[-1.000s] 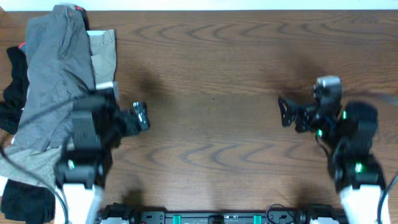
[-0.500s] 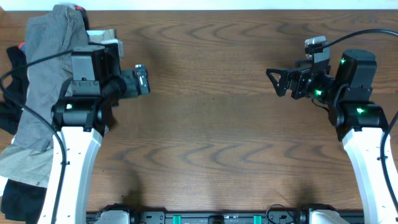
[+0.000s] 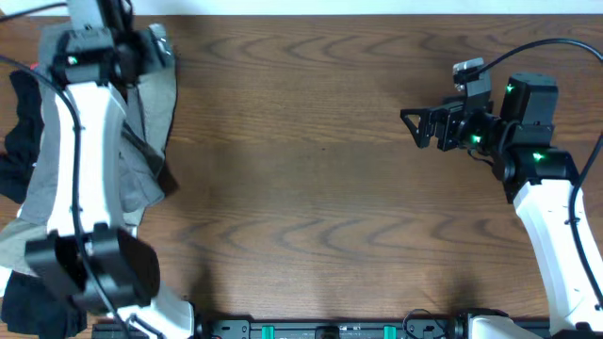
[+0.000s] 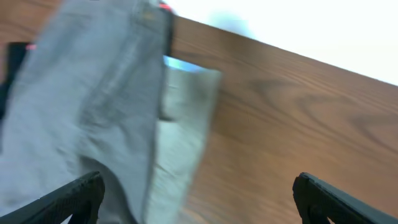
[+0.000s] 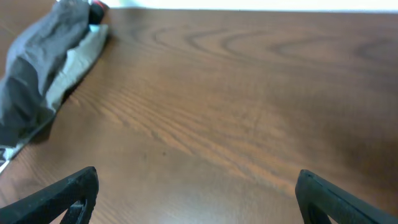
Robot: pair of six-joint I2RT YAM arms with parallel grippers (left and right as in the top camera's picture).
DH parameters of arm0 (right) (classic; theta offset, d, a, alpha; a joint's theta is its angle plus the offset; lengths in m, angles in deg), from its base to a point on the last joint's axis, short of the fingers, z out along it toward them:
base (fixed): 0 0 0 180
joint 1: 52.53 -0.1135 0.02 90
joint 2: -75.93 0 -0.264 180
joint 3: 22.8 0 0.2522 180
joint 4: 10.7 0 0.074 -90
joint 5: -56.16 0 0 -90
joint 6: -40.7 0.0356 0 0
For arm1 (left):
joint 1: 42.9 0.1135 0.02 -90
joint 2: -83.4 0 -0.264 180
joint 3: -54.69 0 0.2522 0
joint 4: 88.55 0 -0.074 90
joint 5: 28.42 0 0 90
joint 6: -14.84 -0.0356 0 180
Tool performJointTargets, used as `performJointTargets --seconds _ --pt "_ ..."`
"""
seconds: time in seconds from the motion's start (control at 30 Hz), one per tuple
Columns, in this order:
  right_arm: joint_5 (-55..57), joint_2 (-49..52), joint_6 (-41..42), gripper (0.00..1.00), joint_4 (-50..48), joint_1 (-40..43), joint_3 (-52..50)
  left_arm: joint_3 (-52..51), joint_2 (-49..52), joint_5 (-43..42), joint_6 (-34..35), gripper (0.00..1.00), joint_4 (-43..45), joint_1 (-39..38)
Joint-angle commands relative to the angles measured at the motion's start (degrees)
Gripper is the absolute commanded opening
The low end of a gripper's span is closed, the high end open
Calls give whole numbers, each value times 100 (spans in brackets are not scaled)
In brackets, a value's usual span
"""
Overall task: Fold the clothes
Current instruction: 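Reach the left gripper into the clothes pile and grasp the grey shorts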
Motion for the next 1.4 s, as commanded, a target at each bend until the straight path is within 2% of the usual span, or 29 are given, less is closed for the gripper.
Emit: performJointTargets --seconds 0.0,0.17,0.37,0.6,0.63,0.67,0.7,0.8,0.83,0.87,1.07,1.37 --pt "151 111 -118 99 120 37 105 219 280 417 98 100 -22 382" --pt "144 181 -114 99 275 37 101 214 688 195 302 93 -157 1086" --pt "142 190 -90 99 286 -44 101 214 1362 -365 297 91 -155 1628" --pt "146 190 -90 96 258 -188 101 214 1908 -516 251 85 -127 1674" --pt "144 190 -90 95 258 -203 101 214 1912 -516 256 81 -127 1670" --pt "146 190 -92 94 258 -223 101 214 1912 -516 256 71 -127 1670" --pt "144 190 -90 94 258 -227 101 214 1908 -516 258 52 -122 1665" --pt "144 190 -7 92 254 -225 101 214 1904 -516 260 31 -129 1665" --pt "144 190 0 91 254 -225 101 214 1906 -516 267 15 -144 1665" --pt "144 190 0 90 256 -225 101 214 1906 -516 330 6 -151 1663" --pt "144 190 -2 87 254 -225 101 216 1482 -1071 542 6 -149 1652" --pt "144 188 0 86 59 -221 101 216 -428 -1156 540 6 -151 1005"
